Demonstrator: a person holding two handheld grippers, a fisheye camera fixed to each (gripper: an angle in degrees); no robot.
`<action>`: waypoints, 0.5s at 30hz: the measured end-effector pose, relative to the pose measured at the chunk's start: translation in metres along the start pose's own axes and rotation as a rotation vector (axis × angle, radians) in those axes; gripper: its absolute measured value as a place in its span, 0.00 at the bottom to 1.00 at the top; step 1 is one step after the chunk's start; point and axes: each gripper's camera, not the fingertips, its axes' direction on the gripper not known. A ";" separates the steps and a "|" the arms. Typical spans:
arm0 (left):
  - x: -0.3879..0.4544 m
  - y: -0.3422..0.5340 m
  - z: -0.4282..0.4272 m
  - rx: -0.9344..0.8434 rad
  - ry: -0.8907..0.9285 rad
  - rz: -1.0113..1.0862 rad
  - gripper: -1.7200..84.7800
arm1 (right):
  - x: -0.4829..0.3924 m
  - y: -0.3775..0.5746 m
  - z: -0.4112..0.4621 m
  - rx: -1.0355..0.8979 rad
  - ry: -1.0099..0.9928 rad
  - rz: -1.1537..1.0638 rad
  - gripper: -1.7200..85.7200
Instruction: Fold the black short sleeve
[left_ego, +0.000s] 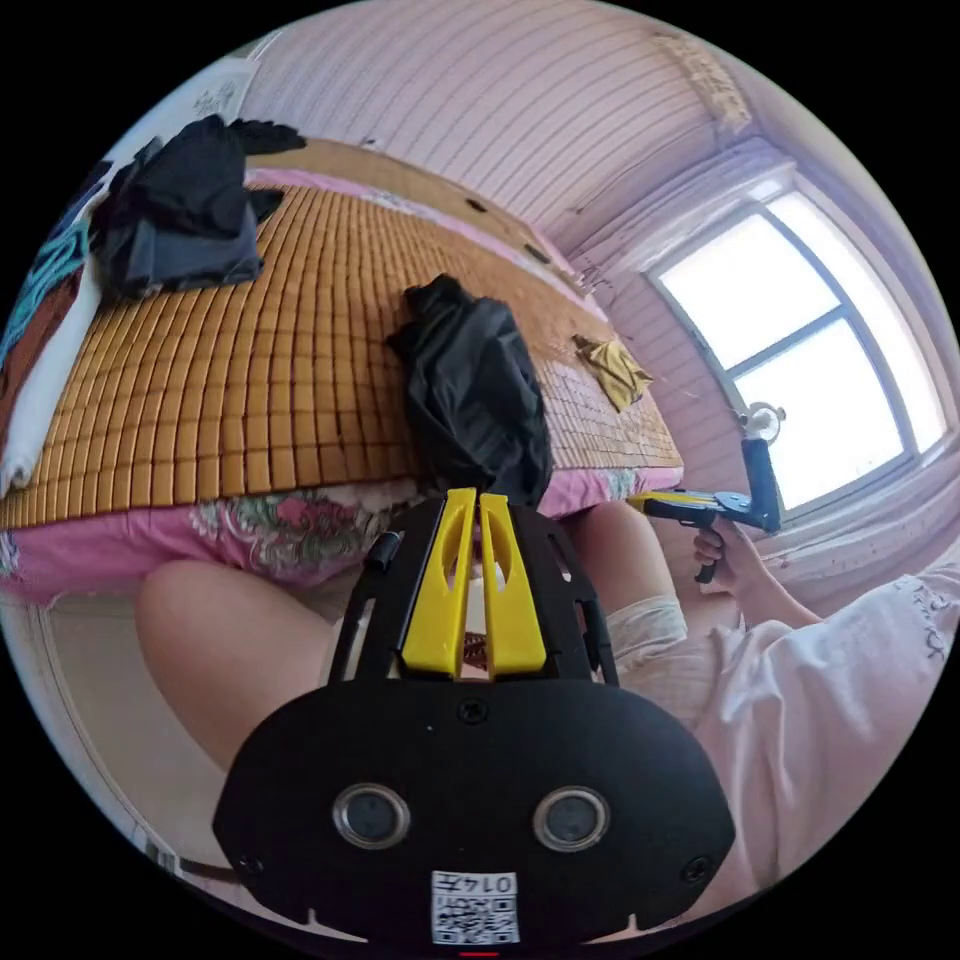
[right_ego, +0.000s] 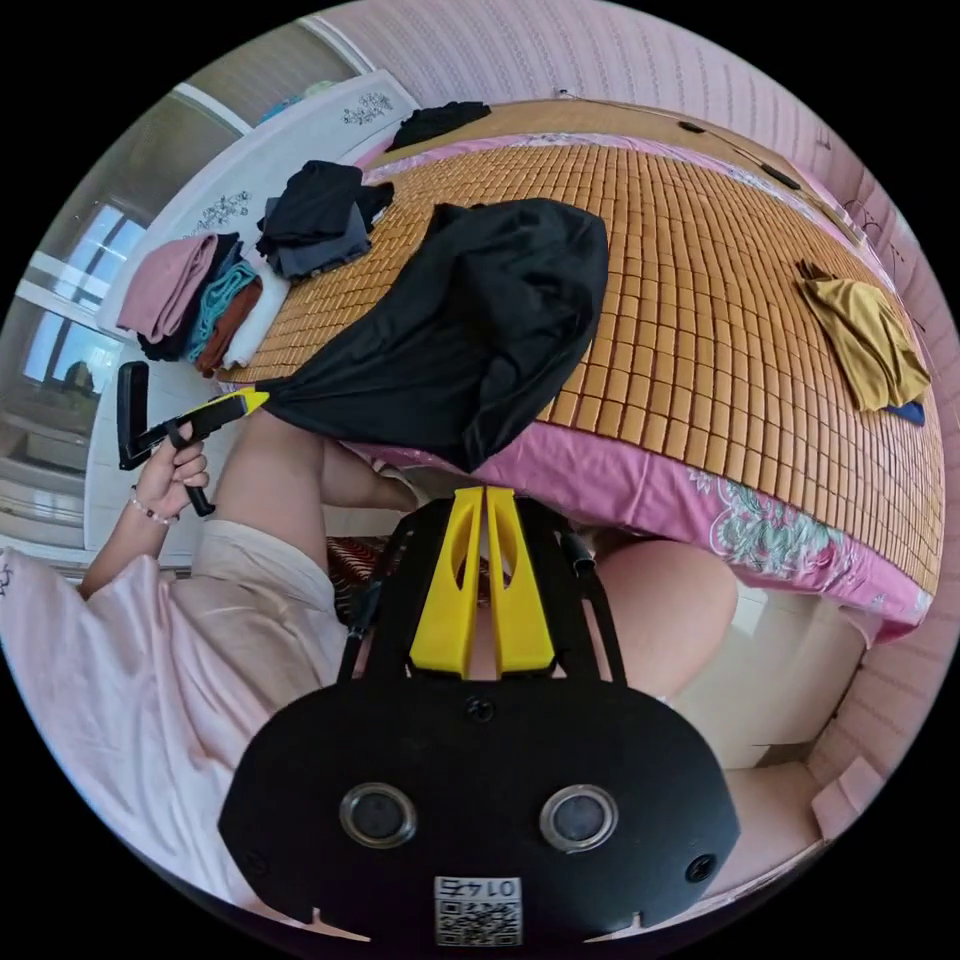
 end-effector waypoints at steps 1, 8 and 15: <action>-0.007 0.005 0.003 -0.011 -0.014 -0.030 0.01 | -0.004 -0.011 0.003 0.009 0.019 -0.013 0.05; -0.030 -0.002 -0.010 0.029 -0.004 -0.098 0.01 | -0.003 -0.093 0.033 0.001 0.047 0.037 0.15; -0.045 -0.007 -0.011 0.007 -0.015 -0.129 0.01 | 0.000 -0.162 0.058 0.004 0.183 0.046 0.15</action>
